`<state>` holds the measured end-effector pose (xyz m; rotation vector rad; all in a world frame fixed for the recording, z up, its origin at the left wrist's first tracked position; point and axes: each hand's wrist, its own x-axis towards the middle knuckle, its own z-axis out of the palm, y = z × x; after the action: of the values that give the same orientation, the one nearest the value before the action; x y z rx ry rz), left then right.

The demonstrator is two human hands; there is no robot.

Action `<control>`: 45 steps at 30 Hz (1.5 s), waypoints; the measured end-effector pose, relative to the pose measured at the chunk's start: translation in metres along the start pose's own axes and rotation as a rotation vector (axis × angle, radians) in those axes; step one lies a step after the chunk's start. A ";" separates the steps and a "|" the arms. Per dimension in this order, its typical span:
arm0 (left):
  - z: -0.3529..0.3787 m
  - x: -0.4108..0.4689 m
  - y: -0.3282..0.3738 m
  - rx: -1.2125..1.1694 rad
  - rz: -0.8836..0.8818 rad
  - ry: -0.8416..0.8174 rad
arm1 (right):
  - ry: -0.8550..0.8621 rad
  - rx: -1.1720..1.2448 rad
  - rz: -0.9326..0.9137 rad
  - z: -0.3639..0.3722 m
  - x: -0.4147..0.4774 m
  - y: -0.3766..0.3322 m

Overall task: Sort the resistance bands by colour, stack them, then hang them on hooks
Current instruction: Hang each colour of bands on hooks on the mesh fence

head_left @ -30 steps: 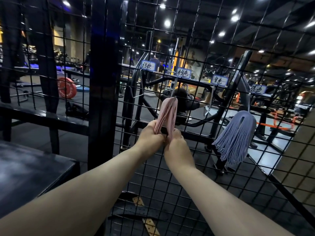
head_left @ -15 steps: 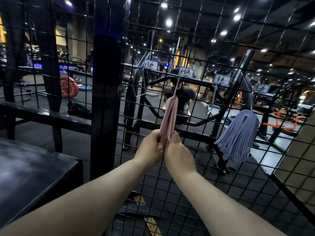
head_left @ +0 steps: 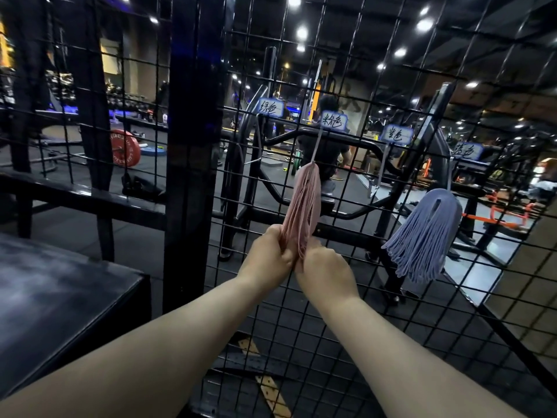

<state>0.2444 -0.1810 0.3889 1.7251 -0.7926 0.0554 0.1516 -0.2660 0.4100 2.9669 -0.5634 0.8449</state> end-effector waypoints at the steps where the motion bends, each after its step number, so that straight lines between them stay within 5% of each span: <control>1: 0.000 0.000 -0.001 -0.005 -0.007 0.005 | -0.024 0.085 0.054 -0.001 -0.001 0.001; 5: -0.003 0.000 0.000 -0.006 -0.033 0.017 | -0.133 0.215 0.185 -0.006 -0.018 0.008; 9: -0.006 -0.001 0.000 -0.059 -0.038 -0.011 | 0.171 0.426 0.057 -0.013 -0.034 0.019; 12: -0.005 -0.002 0.001 -0.100 -0.063 -0.004 | 0.261 0.601 0.223 -0.020 -0.021 0.016; 16: -0.004 -0.003 0.001 -0.116 -0.090 0.017 | -0.202 1.245 0.763 -0.029 0.010 0.008; 19: -0.004 -0.002 -0.001 -0.152 -0.109 0.022 | -0.494 1.617 0.852 -0.033 0.020 0.009; 36: -0.013 -0.001 0.001 -0.361 -0.199 -0.005 | -0.510 1.854 1.049 -0.034 0.036 0.012; 45: -0.016 -0.001 0.003 -0.360 -0.198 -0.023 | -0.541 1.747 1.035 -0.024 0.033 0.017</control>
<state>0.2477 -0.1670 0.3966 1.4537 -0.6023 -0.2297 0.1597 -0.2902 0.4463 4.2590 -2.8031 0.5004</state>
